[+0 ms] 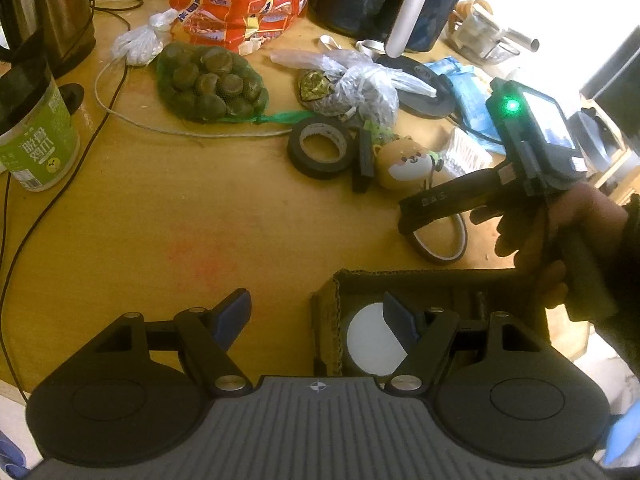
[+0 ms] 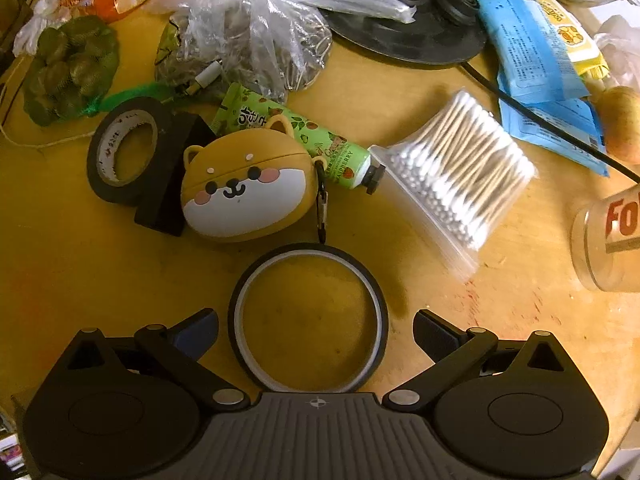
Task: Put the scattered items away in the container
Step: 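Close the right tool on the black-rimmed tape ring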
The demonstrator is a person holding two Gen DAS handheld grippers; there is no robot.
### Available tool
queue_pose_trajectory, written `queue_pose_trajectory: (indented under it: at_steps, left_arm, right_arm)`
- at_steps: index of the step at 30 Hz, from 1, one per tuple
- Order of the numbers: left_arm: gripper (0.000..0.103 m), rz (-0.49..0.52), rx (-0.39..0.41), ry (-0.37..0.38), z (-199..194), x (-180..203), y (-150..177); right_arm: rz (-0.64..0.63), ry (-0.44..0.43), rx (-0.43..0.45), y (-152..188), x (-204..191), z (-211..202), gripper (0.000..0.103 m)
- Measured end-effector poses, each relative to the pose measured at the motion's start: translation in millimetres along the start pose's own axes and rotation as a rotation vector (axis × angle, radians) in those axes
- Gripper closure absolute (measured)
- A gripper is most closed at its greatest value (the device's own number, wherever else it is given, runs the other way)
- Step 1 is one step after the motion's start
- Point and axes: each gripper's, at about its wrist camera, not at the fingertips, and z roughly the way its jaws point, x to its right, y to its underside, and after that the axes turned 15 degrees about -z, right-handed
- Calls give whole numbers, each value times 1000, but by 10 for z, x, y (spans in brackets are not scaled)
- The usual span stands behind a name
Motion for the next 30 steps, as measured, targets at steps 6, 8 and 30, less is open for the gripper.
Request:
queue_pose_trajectory:
  at_steps: [6,8,30]
  left_arm:
    - [30,-8,-1,-5,9,-17,8]
    - [30,-11,-3,-9,9,-26,12]
    - [30,48,43,-23,-224,134,-47]
  right_arm:
    - [-7,10,-4,-4,-20,69,1]
    - [-5,4,2,6,-24,61,4]
    - [2,-5,128,245,18,-354,16]
